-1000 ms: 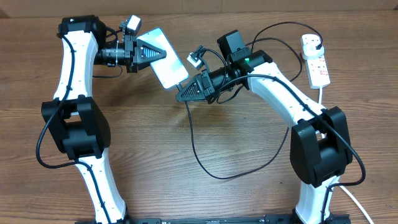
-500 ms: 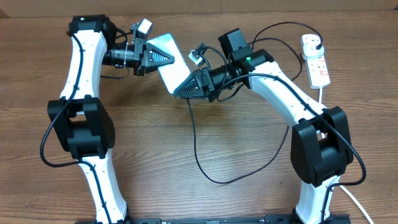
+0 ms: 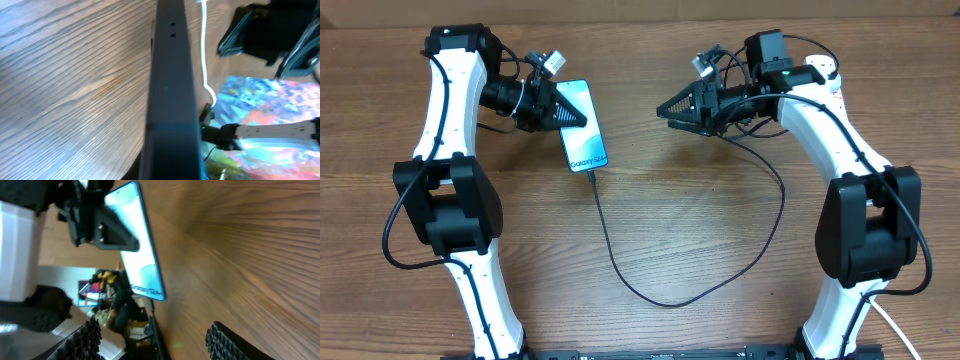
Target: Plug charger to phone and switch on socket
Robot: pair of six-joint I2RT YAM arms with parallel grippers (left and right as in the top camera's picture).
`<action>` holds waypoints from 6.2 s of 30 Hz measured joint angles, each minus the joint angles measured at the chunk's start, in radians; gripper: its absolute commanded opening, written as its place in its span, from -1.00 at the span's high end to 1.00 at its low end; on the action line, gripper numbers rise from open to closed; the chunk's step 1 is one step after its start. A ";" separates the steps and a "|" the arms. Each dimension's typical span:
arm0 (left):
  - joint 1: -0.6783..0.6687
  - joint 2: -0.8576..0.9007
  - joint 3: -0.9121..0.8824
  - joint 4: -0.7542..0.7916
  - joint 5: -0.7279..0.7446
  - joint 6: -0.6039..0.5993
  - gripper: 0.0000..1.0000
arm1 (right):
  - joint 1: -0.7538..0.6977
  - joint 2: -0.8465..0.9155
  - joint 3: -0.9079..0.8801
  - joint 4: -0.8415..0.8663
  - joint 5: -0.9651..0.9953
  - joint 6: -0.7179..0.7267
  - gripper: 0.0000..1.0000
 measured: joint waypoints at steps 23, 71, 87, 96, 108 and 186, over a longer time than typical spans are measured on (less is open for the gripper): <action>-0.043 0.280 -0.001 0.171 -0.095 -0.006 0.92 | 0.058 0.000 0.000 -0.113 0.359 -0.003 -0.36; -0.079 0.291 0.001 0.248 -0.147 -0.128 -0.22 | 0.058 0.000 0.000 -0.138 0.385 -0.003 -0.36; -0.094 0.262 0.011 0.249 -0.299 -0.267 -0.28 | 0.058 0.000 0.000 -0.138 0.388 -0.003 -0.36; -0.097 0.248 0.021 0.250 -0.411 -0.373 -0.29 | 0.058 0.000 0.000 -0.139 0.388 -0.004 -0.37; -0.098 0.235 0.064 0.232 -0.695 -0.537 -0.40 | 0.058 0.000 0.000 -0.141 0.399 -0.002 -0.13; -0.085 -0.214 0.541 0.055 -0.858 -0.586 -1.00 | -0.576 0.315 0.362 -0.054 1.069 0.177 -1.00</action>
